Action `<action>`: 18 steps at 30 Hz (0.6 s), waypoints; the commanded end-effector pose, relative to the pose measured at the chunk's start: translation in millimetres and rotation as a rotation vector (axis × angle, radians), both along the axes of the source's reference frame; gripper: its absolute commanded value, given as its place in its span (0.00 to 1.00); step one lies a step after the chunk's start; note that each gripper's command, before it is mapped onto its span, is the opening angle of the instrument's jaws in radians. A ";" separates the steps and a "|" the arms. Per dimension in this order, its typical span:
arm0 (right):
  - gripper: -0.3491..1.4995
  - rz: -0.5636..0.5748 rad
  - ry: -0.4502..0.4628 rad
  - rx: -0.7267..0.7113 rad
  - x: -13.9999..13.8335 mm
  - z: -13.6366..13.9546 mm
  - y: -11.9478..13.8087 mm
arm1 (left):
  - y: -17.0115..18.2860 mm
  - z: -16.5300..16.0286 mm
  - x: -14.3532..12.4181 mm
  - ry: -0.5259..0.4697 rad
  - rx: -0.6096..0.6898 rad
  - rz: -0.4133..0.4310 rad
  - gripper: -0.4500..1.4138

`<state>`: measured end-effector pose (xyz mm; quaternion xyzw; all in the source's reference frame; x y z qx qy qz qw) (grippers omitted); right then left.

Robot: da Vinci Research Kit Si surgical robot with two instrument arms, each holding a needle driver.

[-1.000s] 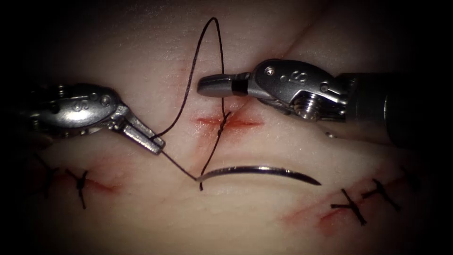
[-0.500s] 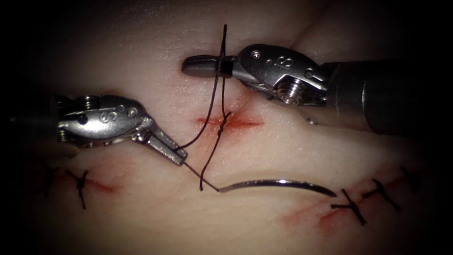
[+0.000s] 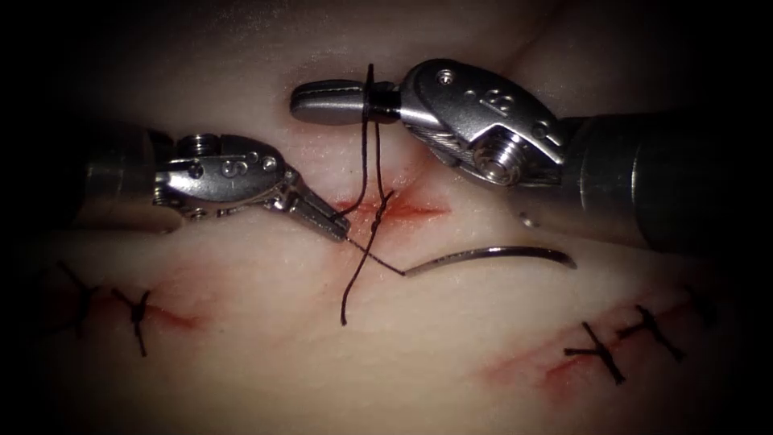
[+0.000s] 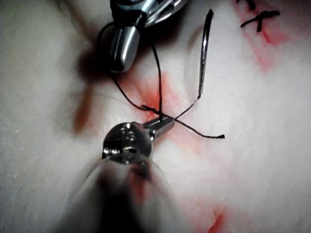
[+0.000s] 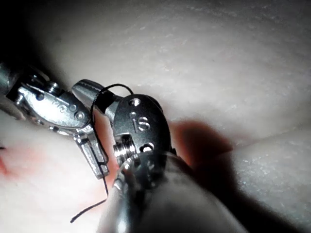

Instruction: Wound Closure

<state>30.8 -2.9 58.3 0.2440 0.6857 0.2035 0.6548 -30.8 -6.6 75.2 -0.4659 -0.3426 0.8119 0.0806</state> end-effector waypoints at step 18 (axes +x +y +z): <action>0.00 -0.317 0.194 0.072 0.7 2.0 -2.2 | 1.3 0.0 2.2 0.013 0.046 -0.008 0.00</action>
